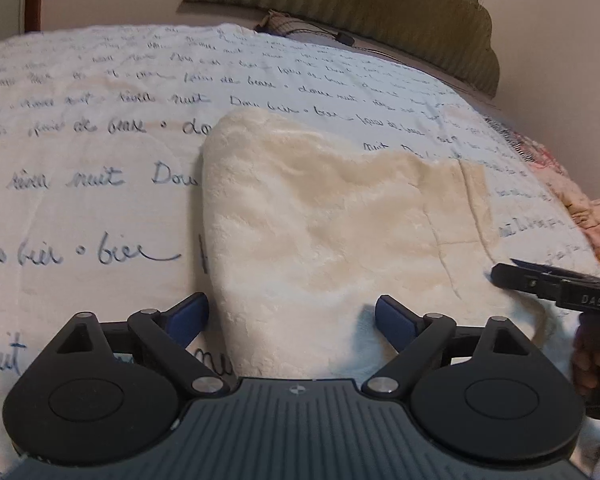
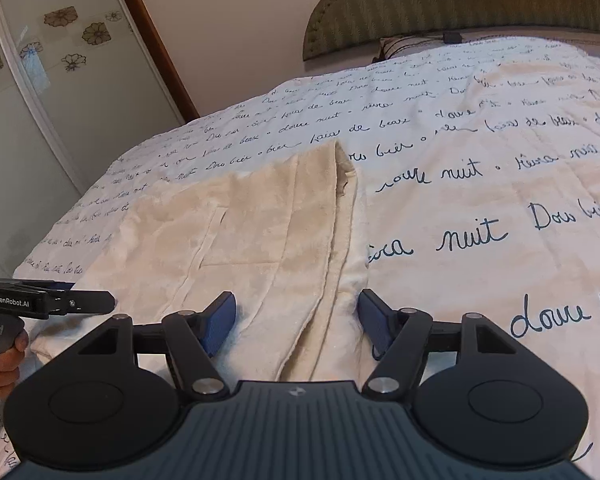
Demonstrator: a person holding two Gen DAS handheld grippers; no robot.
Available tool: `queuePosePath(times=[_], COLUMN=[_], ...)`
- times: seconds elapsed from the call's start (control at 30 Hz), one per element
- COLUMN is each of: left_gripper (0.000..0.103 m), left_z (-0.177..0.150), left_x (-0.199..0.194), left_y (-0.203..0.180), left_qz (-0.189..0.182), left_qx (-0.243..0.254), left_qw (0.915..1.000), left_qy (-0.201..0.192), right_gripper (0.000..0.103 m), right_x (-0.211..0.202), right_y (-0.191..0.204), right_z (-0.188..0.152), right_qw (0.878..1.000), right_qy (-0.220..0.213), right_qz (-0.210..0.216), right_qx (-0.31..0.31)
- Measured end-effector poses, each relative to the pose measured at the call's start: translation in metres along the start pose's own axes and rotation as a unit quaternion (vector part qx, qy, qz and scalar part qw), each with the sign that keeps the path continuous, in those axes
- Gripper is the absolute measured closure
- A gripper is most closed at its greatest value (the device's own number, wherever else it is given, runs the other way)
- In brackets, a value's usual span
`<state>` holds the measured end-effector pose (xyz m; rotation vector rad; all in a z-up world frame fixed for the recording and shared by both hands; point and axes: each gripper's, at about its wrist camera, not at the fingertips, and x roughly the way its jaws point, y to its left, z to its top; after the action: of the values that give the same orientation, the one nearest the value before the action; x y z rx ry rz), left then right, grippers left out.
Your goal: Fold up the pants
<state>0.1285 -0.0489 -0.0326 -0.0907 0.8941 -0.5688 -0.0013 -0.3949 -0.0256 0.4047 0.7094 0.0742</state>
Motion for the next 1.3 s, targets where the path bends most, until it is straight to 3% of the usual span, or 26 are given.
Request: queuePosePath(times=[0.1, 0.2, 0.27, 0.4, 0.43, 0.5, 0.57, 0.67, 0.77, 0.9, 1.07, 1.3], left_gripper=[0.002, 0.001, 0.001, 0.006, 0.009, 0.026, 0.054, 0.072, 0.083, 0.086, 0.085, 0.084], left_z=[-0.001, 0.0, 0.001, 0.007, 0.008, 0.009, 0.01, 0.011, 0.009, 0.01, 0.029, 0.072], left_x=[0.001, 0.003, 0.006, 0.018, 0.02, 0.019, 0.016, 0.008, -0.002, -0.019, -0.054, -0.057], left_y=[0.01, 0.013, 0.012, 0.006, 0.005, 0.005, 0.006, 0.013, 0.012, 0.007, 0.009, 0.05], left_qz=[-0.037, -0.05, -0.059, -0.067, -0.066, -0.059, -0.039, -0.054, -0.057, -0.046, 0.002, 0.061], left_qx=[-0.021, -0.029, -0.029, -0.024, -0.028, -0.031, -0.028, -0.042, -0.04, -0.019, 0.026, 0.027], left_qw=[0.9991, 0.9983, 0.9978, 0.9974, 0.9973, 0.9976, 0.9986, 0.9971, 0.9959, 0.9945, 0.9876, 0.9853], left_qy=[-0.004, -0.002, -0.002, -0.01, -0.013, -0.016, -0.019, -0.034, -0.057, -0.092, -0.154, -0.157], right_gripper=[0.037, 0.036, 0.035, 0.036, 0.037, 0.061, 0.069, 0.078, 0.084, 0.085, 0.085, 0.085], right_x=[0.004, 0.005, 0.007, 0.021, 0.025, 0.027, 0.023, 0.014, 0.002, -0.014, -0.002, 0.068], right_y=[-0.021, -0.026, -0.026, -0.029, -0.033, -0.037, -0.034, -0.021, -0.002, 0.031, 0.07, 0.1], right_z=[0.001, 0.003, 0.004, 0.01, 0.012, 0.014, 0.013, 0.011, 0.015, 0.031, 0.058, 0.095], right_qw=[0.998, 0.996, 0.991, 0.991, 0.99, 0.989, 0.99, 0.993, 0.994, 0.993, 0.991, 0.99], right_qy=[0.007, 0.012, 0.019, 0.034, 0.03, 0.027, 0.02, 0.001, -0.027, -0.06, -0.074, -0.071], right_qz=[0.031, 0.051, 0.097, 0.097, 0.107, 0.094, 0.094, 0.078, 0.076, 0.097, 0.108, 0.114], right_qx=[0.053, 0.068, 0.086, 0.082, 0.092, 0.107, 0.1, 0.091, 0.074, 0.029, -0.025, -0.04])
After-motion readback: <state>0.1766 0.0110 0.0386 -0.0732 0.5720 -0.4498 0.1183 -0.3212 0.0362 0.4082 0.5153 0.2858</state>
